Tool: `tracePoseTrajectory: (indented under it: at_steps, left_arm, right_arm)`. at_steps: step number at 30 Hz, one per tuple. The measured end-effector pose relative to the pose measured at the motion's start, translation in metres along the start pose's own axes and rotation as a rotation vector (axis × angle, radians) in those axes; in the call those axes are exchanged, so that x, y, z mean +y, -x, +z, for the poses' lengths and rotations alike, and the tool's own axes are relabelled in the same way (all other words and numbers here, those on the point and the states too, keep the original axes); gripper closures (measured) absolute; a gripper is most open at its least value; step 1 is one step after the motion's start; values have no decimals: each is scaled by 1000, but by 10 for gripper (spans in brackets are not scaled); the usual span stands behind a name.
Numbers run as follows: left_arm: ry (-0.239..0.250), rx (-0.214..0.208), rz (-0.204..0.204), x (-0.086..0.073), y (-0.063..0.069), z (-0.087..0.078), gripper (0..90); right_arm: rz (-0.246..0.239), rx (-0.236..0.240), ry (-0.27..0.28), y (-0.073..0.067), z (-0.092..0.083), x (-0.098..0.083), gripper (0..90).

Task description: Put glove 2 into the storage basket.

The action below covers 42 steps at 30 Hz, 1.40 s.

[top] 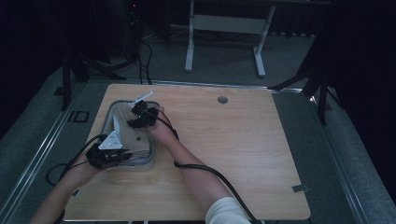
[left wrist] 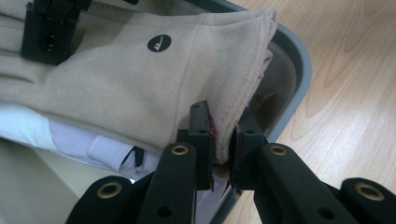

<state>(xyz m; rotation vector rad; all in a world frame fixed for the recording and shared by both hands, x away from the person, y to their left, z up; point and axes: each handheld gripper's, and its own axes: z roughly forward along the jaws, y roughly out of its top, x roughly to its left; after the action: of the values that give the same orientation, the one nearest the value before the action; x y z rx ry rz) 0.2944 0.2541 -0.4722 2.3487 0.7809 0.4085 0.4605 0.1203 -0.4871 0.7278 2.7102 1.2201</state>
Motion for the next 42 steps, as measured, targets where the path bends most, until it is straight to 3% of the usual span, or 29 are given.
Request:
tracePoseTrajectory:
  at_steps: [4,5,11,12,14,15,16,17,18,19,20,22,27,36,42]
  left_arm:
    - [-12,-6,-7,0,1,5,814]
    - [-16,-10,-11,-1,1,7,813]
    - [7,-18,-39,-2,0,5,783]
    - [16,-24,-44,-2,0,3,764]
    - [44,-15,-73,-2,-1,-3,638]
    - [44,-15,-73,-2,-1,-3,578]
    - [57,-16,-80,-2,-2,-6,578]
    - [83,9,-110,1,-2,-11,525]
    - [83,9,-110,1,-2,-11,391]
    - [96,8,-126,2,-2,-13,391]
    - [129,14,-146,5,-2,-18,274]
    - [149,-7,-149,9,-1,-21,178]
    - [211,-19,-166,19,6,-23,165]
    - [215,-56,-111,42,28,-10,166]
    - [217,-80,-102,50,36,0,168]
  right_arm:
    - [24,-6,-5,2,-2,0,549]
    - [33,-10,-5,6,-9,2,453]
    - [67,-23,6,15,-27,0,268]
    - [72,-7,10,16,-31,-1,230]
    - [56,21,16,16,-36,-4,161]
    - [57,28,28,15,-40,-5,163]
    - [57,28,28,15,-40,-5,163]
    - [54,29,31,15,-43,-6,161]
    - [43,29,45,13,-49,-7,161]
    - [43,29,45,13,-49,-7,161]
    - [31,28,51,10,-56,-8,160]
    - [14,31,68,8,-63,-10,159]
    - [-5,16,79,6,-75,-16,161]
    - [-29,3,82,8,-95,-32,160]
    - [-26,-4,96,13,-106,-38,161]
